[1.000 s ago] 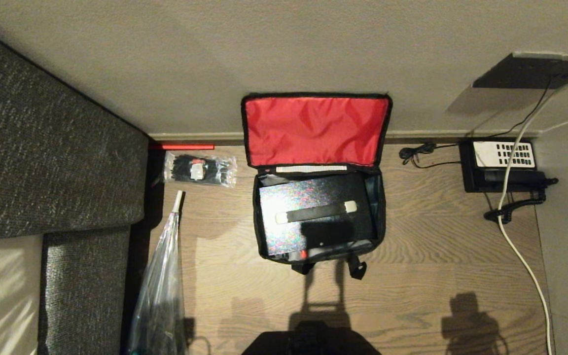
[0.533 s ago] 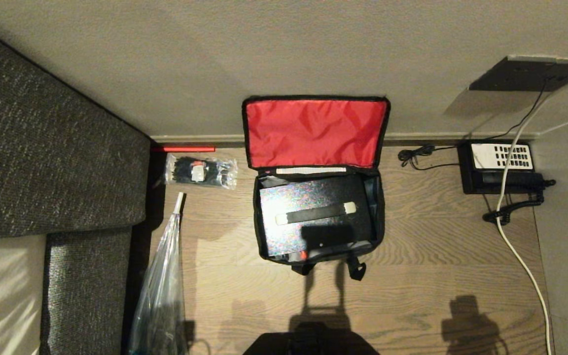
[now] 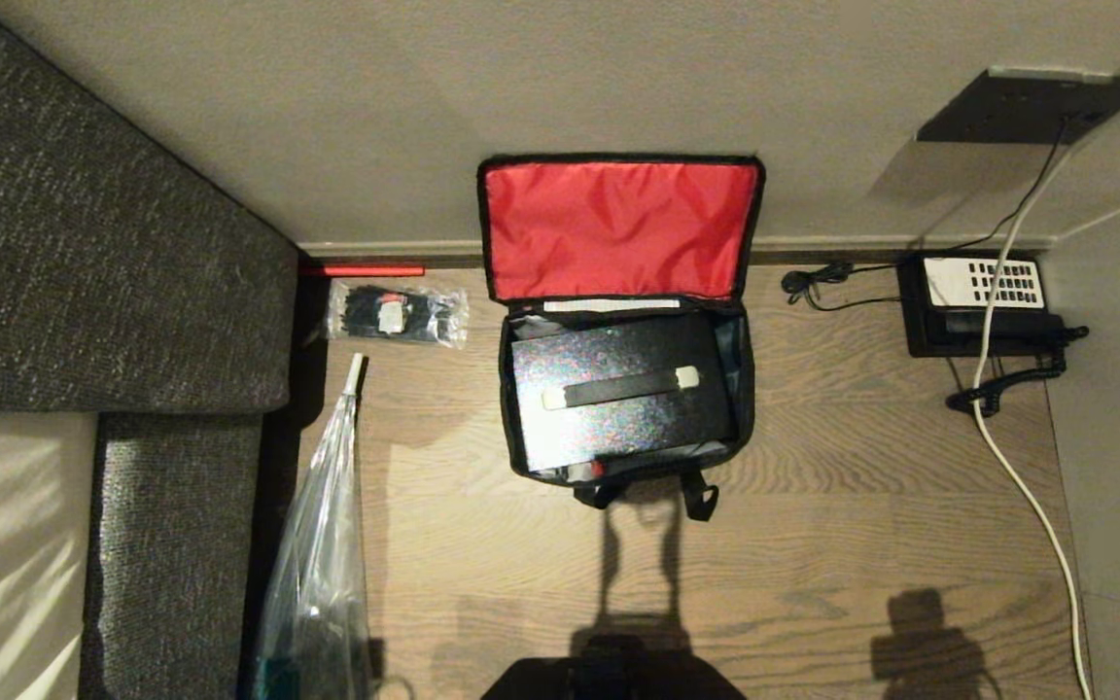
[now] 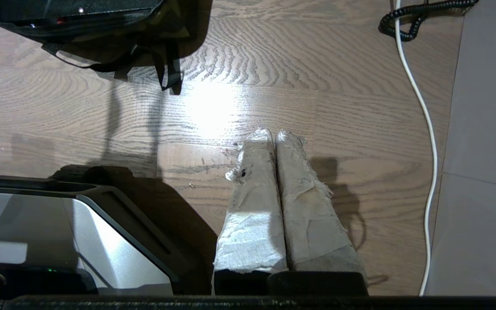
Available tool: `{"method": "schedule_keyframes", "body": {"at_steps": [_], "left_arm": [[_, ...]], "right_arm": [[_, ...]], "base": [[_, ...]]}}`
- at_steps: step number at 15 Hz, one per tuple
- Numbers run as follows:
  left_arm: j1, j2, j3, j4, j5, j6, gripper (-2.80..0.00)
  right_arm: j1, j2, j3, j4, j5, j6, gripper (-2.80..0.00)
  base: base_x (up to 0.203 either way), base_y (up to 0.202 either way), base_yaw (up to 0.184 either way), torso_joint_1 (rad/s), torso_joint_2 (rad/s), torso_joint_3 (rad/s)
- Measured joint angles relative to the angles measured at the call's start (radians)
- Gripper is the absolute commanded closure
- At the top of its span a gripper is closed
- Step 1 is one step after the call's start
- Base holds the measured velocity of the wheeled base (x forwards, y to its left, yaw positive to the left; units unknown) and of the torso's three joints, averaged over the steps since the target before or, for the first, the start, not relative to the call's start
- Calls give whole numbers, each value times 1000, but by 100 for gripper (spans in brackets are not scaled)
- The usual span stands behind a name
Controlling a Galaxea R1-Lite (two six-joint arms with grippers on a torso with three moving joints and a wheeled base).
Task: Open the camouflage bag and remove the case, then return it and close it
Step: Grip the handle
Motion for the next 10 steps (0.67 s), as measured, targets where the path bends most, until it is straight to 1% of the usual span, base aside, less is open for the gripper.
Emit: {"method": "schedule_keyframes", "body": {"at_steps": [10], "left_arm": [[1,0,0,0,0,0,0]], "right_arm": [[0,0,0,0,0,0,0]], "base": [[0,0,0,0,0,0]]}}
